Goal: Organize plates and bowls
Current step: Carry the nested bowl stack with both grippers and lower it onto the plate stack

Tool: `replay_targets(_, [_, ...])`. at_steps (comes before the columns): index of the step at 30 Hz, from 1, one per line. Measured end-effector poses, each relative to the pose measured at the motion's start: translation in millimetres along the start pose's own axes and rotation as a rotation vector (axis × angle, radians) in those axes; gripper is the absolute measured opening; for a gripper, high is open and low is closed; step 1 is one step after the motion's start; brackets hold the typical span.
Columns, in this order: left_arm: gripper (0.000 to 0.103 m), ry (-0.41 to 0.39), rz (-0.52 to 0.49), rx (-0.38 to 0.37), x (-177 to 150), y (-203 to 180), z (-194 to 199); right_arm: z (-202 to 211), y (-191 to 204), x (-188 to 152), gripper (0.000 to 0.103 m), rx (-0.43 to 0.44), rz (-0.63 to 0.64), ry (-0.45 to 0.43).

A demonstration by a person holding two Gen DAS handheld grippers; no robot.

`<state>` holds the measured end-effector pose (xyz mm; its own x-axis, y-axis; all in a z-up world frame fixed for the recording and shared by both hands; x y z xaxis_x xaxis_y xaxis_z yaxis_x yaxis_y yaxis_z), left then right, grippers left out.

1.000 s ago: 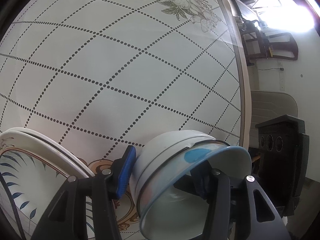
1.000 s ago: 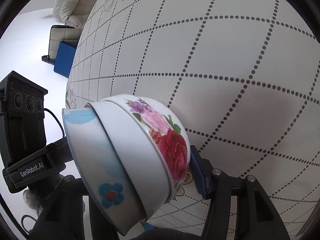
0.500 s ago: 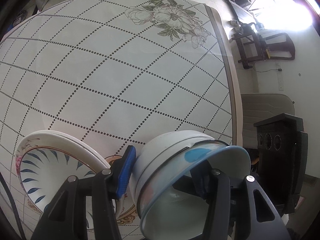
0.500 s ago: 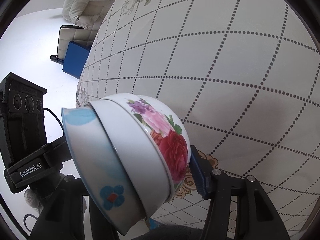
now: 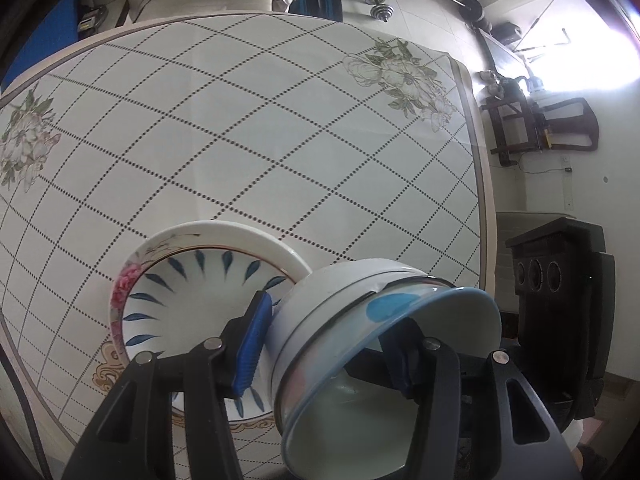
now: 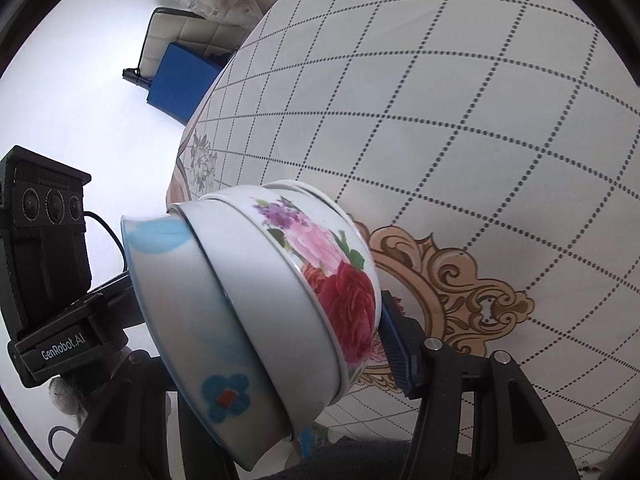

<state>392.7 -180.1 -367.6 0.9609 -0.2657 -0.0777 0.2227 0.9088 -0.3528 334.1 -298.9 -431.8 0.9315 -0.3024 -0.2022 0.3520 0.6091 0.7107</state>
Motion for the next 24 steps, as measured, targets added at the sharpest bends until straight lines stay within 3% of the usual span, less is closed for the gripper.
replay_targets(13, [0.048,-0.017,0.133,0.012,-11,91,8,-80,53,-9,0.059,-0.010,0.089,0.118])
replay_targets(24, [0.048,0.013,0.166,-0.013,-12,113,-14,-115,44,-7,0.059,-0.051,0.085,0.162])
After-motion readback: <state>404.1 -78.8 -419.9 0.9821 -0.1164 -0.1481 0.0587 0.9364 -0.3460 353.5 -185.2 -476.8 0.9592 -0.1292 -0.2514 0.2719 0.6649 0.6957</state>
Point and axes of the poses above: each gripper's, at about its wrist camera, not at the fingertips, and z roughly against the way its jaws point, y to its left, x to its top, the point moved 4 cm from there along -z, roughly the way its jaws point, and after that the axes turned 2 degrees about z, right-handed, at the moved point
